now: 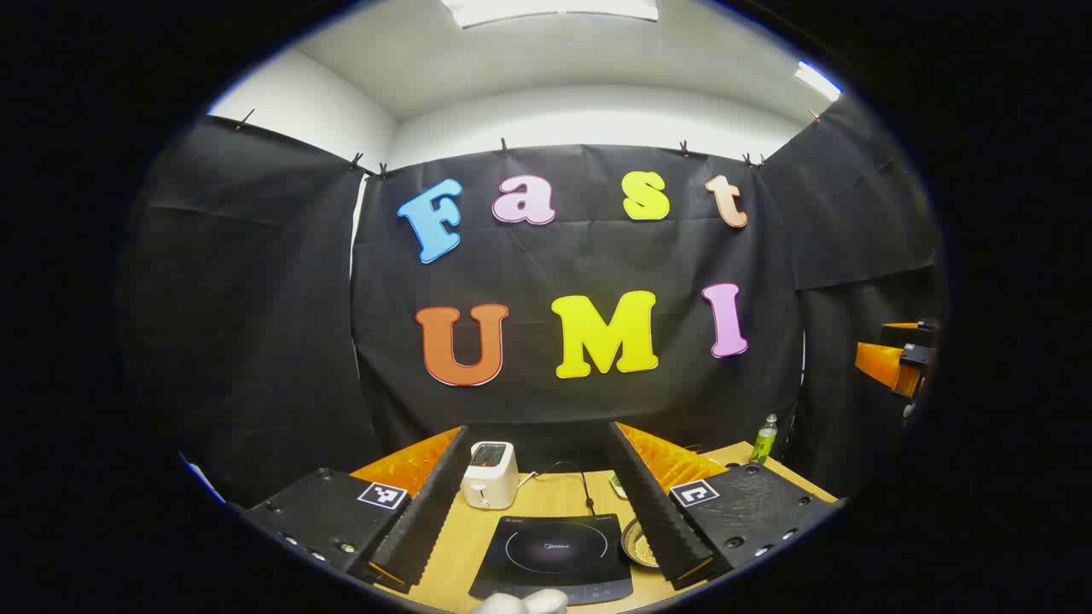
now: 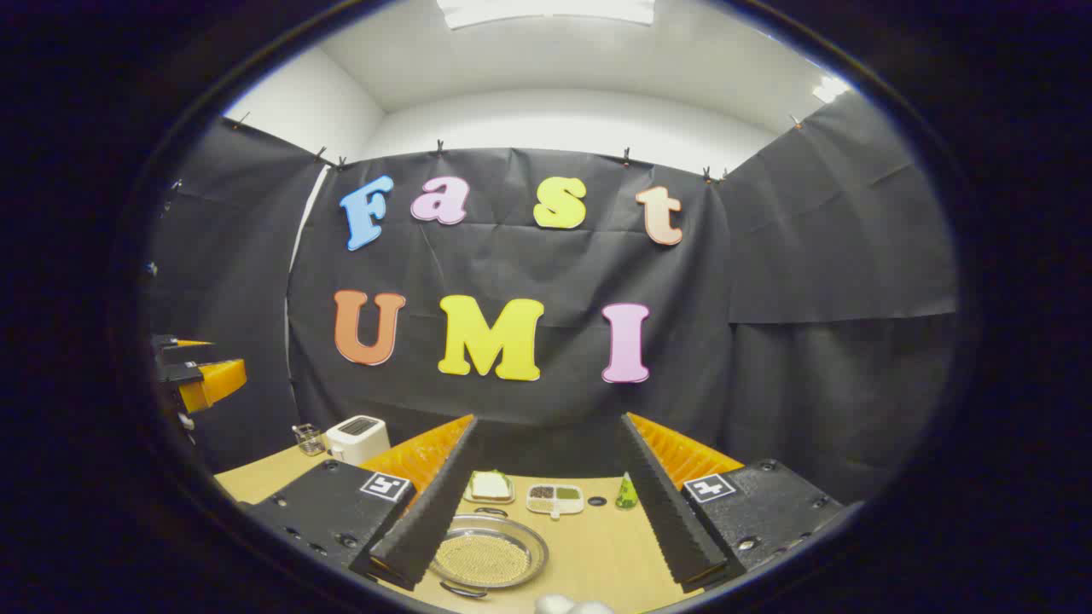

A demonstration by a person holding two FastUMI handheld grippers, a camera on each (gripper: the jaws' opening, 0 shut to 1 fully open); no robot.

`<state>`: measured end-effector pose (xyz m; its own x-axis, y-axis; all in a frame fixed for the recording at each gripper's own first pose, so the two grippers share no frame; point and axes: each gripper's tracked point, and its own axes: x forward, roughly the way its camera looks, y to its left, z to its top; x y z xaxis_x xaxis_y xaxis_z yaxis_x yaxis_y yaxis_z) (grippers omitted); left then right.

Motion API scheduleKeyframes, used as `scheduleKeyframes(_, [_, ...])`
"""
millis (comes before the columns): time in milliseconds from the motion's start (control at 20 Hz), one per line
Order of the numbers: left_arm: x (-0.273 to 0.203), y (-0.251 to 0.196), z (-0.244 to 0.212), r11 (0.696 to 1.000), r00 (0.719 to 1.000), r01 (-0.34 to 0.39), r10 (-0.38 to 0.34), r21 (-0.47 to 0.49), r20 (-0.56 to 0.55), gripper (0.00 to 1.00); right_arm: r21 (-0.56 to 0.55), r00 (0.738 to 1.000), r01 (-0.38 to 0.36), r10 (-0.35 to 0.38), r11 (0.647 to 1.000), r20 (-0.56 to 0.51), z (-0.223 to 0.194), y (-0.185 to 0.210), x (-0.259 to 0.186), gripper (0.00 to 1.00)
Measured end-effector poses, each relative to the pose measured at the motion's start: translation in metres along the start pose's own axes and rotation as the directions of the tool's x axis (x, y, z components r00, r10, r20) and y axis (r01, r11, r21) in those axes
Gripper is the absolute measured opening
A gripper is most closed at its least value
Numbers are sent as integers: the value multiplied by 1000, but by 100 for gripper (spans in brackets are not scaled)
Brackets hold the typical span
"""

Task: First push the handle of the pot to place it horizontally, then grasp the pot with both hands and set it on the induction cooktop.

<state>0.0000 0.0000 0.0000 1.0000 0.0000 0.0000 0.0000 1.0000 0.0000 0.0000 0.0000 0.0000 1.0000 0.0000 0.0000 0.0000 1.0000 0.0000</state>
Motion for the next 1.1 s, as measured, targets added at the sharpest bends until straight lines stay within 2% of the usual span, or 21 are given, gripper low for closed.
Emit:
scheduleKeyframes(300, [2, 3, -5, 1000, 1000, -5, 5, 13, -10, 96, 2, 999, 22, -22, 1000, -26, -12, -6, 3, 100])
scheduleKeyframes(900, [-3, 9, -2, 1000, 1000, -17, 17, 23, -6, 96, 0, 1000, 15, -15, 1000, -19, -15, 0, 4, 100])
scheduleKeyframes(1100, [-4, 13, -2, 999, 1000, -25, 25, 30, -4, 96, 3, 999, 16, -16, 1000, -50, -30, 2, 7, 100])
